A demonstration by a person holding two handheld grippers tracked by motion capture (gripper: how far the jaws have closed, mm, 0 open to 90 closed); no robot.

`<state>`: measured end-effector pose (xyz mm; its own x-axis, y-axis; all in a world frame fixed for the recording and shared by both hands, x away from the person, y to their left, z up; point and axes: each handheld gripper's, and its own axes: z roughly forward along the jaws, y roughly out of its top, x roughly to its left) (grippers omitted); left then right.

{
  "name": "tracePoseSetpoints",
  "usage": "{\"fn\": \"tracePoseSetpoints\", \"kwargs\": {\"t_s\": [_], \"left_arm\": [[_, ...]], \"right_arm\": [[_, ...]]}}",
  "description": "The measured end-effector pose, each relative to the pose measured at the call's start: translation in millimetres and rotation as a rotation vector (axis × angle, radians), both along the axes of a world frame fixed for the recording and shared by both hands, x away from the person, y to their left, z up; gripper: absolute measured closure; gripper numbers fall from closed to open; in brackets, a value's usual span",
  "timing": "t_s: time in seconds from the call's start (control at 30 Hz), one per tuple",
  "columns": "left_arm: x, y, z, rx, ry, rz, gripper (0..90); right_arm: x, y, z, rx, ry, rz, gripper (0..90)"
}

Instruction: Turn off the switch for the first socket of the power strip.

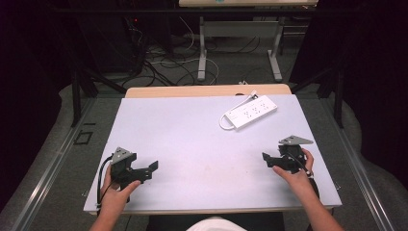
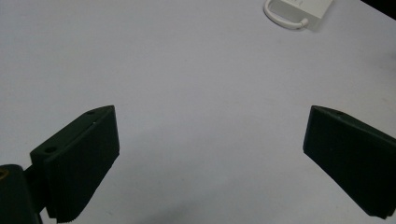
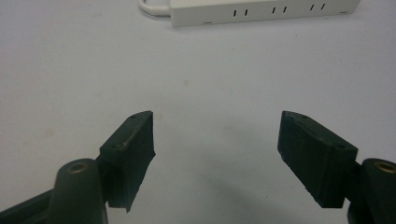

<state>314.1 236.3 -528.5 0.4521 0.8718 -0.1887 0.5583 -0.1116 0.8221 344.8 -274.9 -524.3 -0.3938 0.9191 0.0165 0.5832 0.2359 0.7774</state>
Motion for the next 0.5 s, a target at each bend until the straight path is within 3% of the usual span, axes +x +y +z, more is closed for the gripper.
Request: {"fn": "tracePoseSetpoints", "kwargs": {"t_s": [0.5], "left_arm": [[0.2, 0.3, -0.5, 0.0, 0.007, 0.004, 4.2]], "right_arm": [[14.5, 5.3, 10.3, -0.034, 0.044, 0.044, 29.0]]}}
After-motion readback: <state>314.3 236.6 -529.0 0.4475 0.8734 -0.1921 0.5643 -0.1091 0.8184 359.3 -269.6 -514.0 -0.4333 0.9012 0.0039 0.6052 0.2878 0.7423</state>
